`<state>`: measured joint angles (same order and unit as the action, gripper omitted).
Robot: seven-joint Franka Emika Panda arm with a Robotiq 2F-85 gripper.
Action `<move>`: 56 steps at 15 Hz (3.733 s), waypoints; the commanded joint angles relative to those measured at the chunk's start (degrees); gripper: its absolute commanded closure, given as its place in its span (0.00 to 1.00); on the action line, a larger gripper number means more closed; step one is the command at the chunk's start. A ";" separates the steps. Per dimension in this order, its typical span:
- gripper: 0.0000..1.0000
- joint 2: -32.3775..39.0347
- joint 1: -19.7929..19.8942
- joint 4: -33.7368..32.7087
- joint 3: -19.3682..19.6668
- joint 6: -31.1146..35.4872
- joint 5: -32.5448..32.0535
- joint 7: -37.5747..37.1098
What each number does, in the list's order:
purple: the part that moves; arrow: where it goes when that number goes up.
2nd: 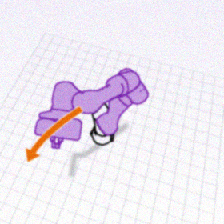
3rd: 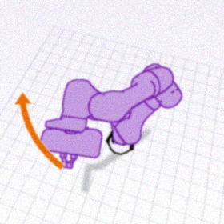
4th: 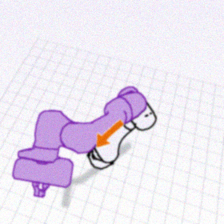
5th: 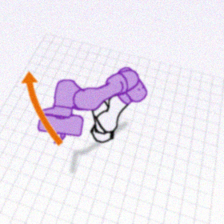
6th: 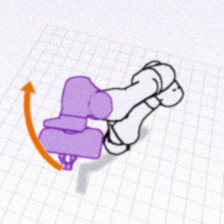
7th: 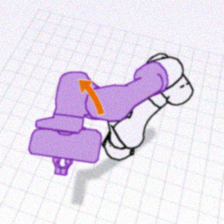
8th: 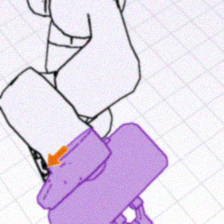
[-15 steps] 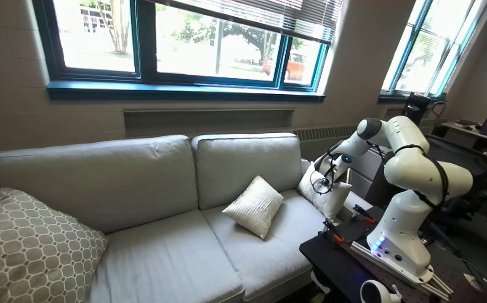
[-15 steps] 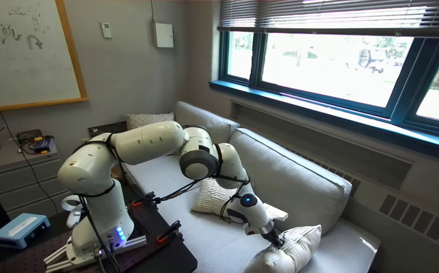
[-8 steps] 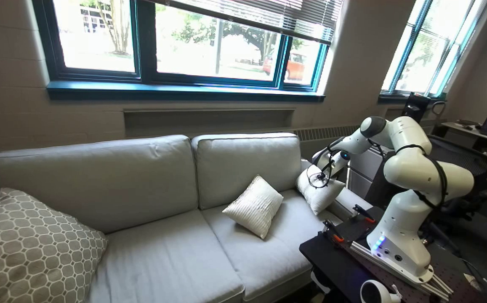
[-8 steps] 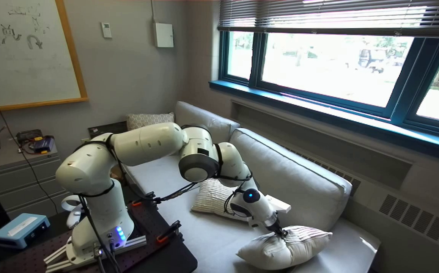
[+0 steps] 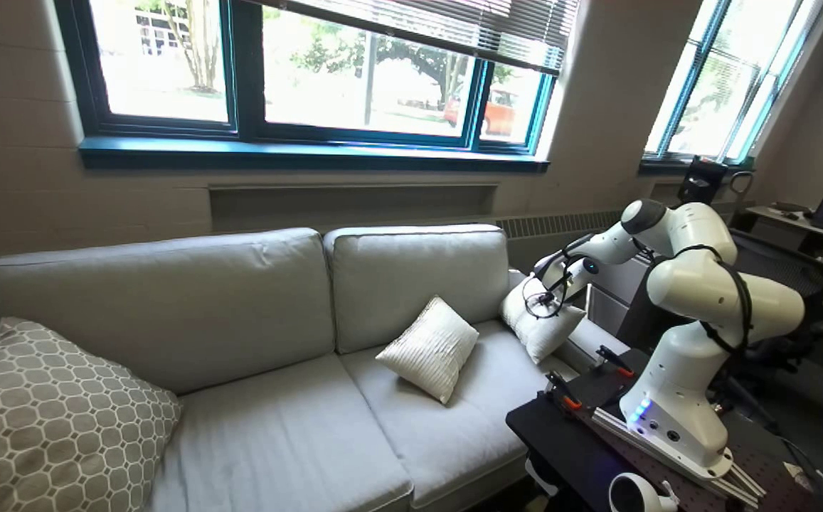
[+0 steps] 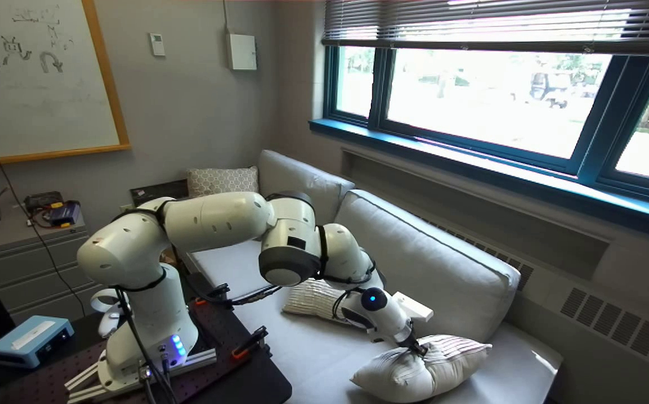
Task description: Set the striped pillows against the armrest
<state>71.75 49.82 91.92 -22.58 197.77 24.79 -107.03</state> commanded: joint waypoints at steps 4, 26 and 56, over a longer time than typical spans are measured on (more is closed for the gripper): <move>0.99 4.72 7.54 -1.30 -4.22 0.38 -5.92 1.23; 0.00 4.73 14.56 -8.24 -8.77 -0.07 -12.42 4.03; 0.00 8.38 -3.56 1.37 -24.91 0.49 -15.16 29.51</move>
<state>79.92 46.15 93.46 -46.97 198.29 8.10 -79.31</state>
